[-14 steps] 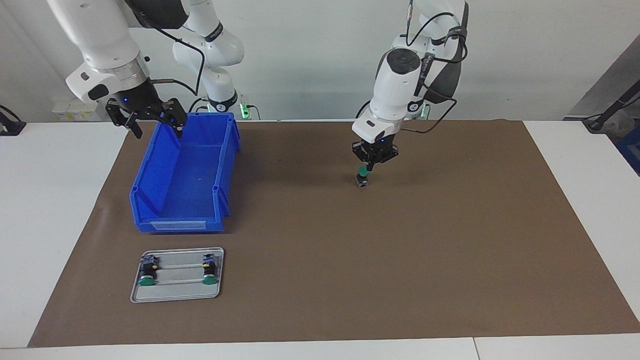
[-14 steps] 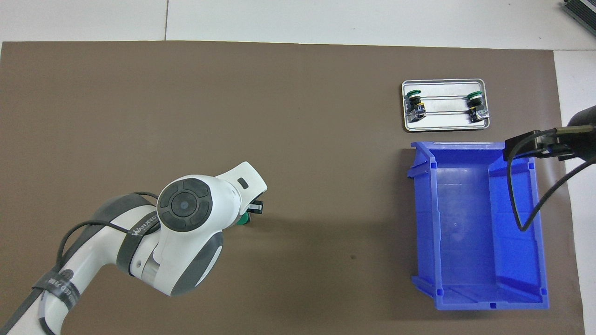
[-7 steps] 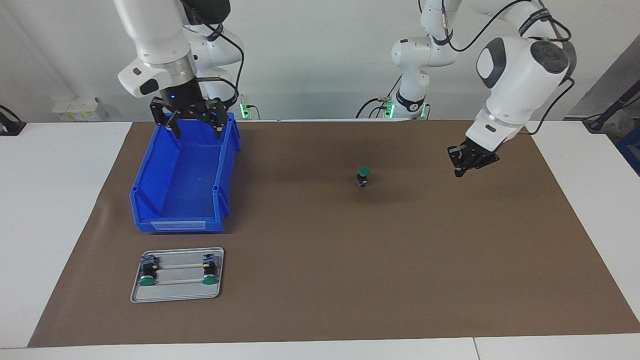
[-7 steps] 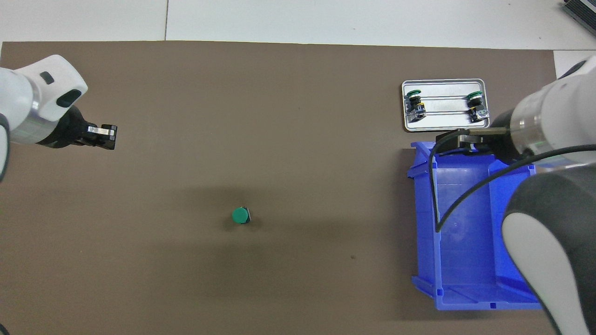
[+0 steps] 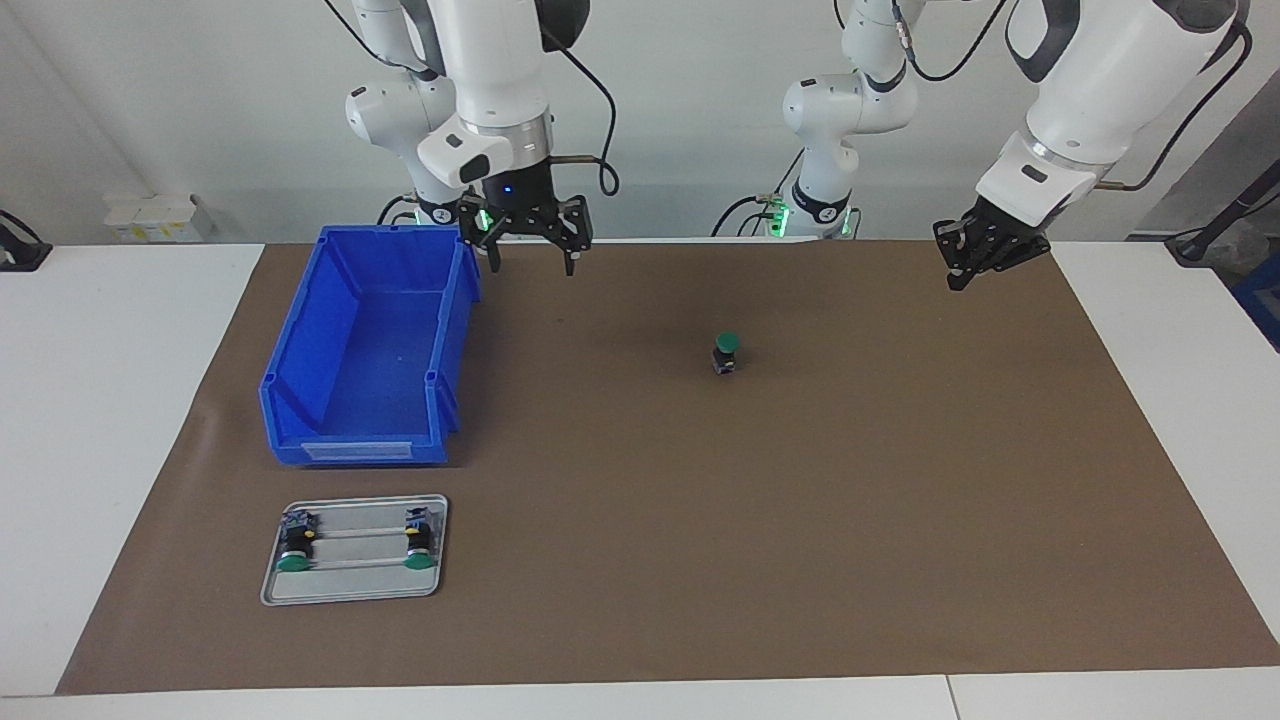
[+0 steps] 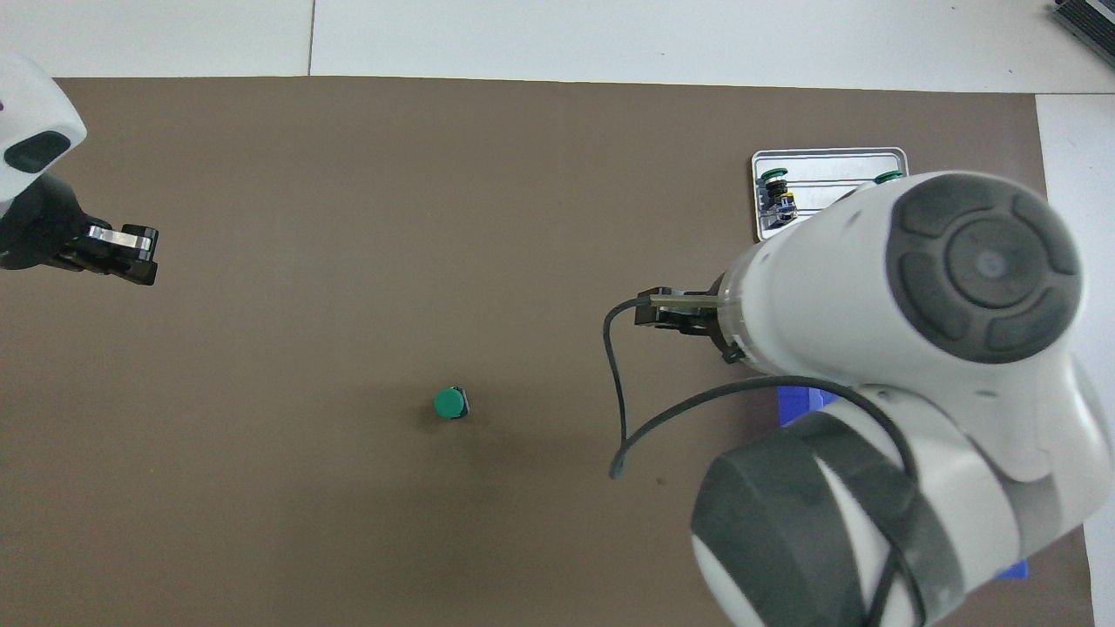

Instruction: Place and press button with both arms

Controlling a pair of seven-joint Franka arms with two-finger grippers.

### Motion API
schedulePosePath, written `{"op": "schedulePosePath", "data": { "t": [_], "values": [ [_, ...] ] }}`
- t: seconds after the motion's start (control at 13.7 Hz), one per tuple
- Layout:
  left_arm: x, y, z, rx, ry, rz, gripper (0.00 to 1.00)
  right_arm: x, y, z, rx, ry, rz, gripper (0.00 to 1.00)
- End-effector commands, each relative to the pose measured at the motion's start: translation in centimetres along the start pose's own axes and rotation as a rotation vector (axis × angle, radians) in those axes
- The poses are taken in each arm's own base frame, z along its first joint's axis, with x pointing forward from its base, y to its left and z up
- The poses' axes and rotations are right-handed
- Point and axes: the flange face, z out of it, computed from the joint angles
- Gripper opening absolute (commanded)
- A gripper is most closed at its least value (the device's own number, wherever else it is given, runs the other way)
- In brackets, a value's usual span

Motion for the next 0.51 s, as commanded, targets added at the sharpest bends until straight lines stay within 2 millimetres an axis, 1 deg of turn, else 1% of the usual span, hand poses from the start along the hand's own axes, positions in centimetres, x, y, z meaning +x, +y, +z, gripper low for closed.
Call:
{"op": "schedulePosePath", "data": {
  "t": [0.0,0.07,0.15,0.22,0.29,0.36,0.44],
  "values": [
    [-1.5,0.6,3.3,0.036,0.006,0.006,0.57,-1.2,-4.7,2.7,0.026,0.012,0.027,1.0],
    [-1.7,0.7,4.0,0.038,0.008,0.009,0.72,-1.7,-6.9,3.4,0.045,0.027,0.036,1.0],
    [-1.8,0.8,4.0,0.039,0.003,0.012,0.9,-1.7,-9.0,4.6,0.056,0.033,0.052,1.0],
    [-1.8,1.0,3.9,0.041,0.005,0.013,0.95,-1.9,-11.1,5.9,0.056,0.028,0.065,0.99],
    [-1.7,1.1,3.9,0.04,0.008,0.015,0.97,-2.0,-12.6,7.2,0.052,0.023,0.072,0.99],
    [-1.8,1.6,3.9,0.041,0.008,0.024,0.98,-2.8,-14.2,8.0,0.068,0.033,0.059,0.99],
    [-1.8,1.7,4.0,0.043,0.003,0.026,0.98,-3.9,-15.7,9.0,0.075,0.033,0.042,0.99]
  ]
}}
